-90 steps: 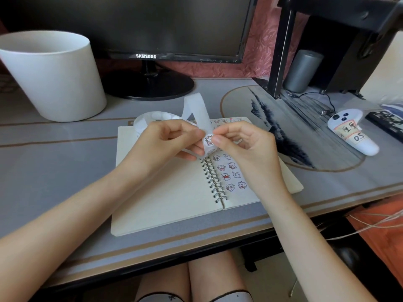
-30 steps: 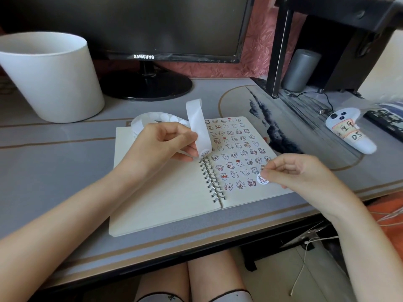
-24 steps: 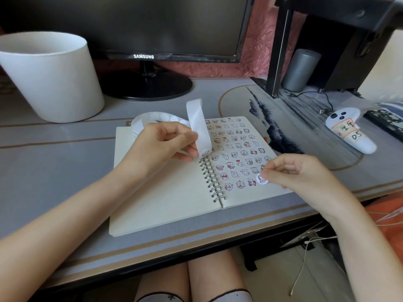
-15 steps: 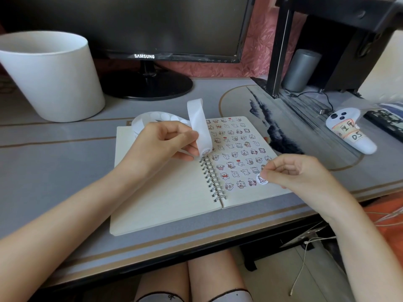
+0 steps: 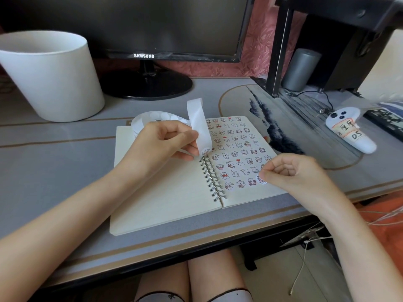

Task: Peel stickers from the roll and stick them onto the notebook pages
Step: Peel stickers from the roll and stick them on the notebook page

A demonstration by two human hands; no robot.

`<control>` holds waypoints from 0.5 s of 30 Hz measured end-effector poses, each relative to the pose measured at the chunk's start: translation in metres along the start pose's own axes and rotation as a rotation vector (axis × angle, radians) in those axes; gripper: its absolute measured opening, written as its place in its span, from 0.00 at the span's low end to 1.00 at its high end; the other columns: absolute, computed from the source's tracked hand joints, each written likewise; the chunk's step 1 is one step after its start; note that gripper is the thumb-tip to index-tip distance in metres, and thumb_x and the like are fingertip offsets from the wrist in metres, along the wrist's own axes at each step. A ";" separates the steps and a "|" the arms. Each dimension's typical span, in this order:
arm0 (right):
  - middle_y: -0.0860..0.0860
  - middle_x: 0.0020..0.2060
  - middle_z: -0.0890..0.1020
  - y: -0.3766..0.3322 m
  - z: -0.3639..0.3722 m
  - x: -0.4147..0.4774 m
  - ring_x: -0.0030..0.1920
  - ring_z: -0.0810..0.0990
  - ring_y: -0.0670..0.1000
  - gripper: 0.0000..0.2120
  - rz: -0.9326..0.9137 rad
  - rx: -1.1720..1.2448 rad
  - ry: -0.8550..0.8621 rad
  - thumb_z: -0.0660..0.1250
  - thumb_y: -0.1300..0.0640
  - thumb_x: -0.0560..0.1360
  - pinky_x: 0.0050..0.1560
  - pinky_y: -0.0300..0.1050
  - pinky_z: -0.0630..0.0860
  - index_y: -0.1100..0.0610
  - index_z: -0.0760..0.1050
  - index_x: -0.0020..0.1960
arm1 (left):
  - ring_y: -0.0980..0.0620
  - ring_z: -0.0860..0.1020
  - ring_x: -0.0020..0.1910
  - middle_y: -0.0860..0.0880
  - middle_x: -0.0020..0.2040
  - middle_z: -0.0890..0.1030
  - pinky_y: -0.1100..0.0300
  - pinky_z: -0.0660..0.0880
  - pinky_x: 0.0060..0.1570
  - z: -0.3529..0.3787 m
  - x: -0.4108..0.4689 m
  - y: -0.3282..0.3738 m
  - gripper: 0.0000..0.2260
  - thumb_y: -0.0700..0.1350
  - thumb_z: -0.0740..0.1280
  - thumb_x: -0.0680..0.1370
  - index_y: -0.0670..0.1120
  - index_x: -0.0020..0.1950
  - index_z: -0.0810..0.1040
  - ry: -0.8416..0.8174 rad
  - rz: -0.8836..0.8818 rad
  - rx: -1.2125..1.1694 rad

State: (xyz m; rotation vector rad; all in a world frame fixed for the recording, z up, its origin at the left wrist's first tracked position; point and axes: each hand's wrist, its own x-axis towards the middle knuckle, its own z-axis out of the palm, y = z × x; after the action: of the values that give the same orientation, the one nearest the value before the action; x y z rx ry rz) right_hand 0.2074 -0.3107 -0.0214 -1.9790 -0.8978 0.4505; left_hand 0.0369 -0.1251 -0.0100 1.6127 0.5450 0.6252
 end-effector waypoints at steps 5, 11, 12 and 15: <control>0.48 0.30 0.81 0.001 0.002 -0.001 0.34 0.75 0.48 0.05 -0.016 -0.023 0.013 0.75 0.61 0.67 0.42 0.44 0.73 0.54 0.80 0.35 | 0.53 0.82 0.35 0.46 0.34 0.83 0.63 0.79 0.38 0.000 0.000 -0.001 0.08 0.38 0.65 0.78 0.39 0.40 0.79 -0.002 0.007 0.008; 0.48 0.30 0.80 0.001 0.003 -0.002 0.32 0.73 0.46 0.05 -0.044 -0.038 0.024 0.75 0.62 0.67 0.38 0.40 0.72 0.54 0.80 0.36 | 0.53 0.82 0.34 0.45 0.35 0.83 0.62 0.80 0.38 0.000 0.000 -0.001 0.07 0.38 0.65 0.78 0.37 0.41 0.79 0.002 0.008 0.013; 0.48 0.30 0.80 0.001 0.004 -0.003 0.32 0.73 0.46 0.05 -0.051 -0.033 0.023 0.75 0.62 0.67 0.37 0.38 0.71 0.54 0.80 0.36 | 0.53 0.82 0.34 0.45 0.34 0.83 0.62 0.80 0.38 0.000 0.000 -0.001 0.07 0.38 0.65 0.78 0.37 0.41 0.79 0.002 0.007 0.012; 0.48 0.30 0.79 0.004 0.003 -0.003 0.32 0.72 0.47 0.06 -0.058 -0.011 0.029 0.76 0.61 0.66 0.35 0.38 0.70 0.53 0.80 0.37 | 0.53 0.82 0.34 0.46 0.34 0.83 0.63 0.79 0.37 0.000 0.000 0.000 0.08 0.38 0.65 0.77 0.39 0.40 0.79 0.007 0.004 0.011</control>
State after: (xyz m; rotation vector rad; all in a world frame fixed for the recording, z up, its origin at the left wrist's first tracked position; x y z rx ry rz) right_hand 0.2047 -0.3127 -0.0268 -1.9599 -0.9384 0.3837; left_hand 0.0371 -0.1251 -0.0103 1.6229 0.5510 0.6321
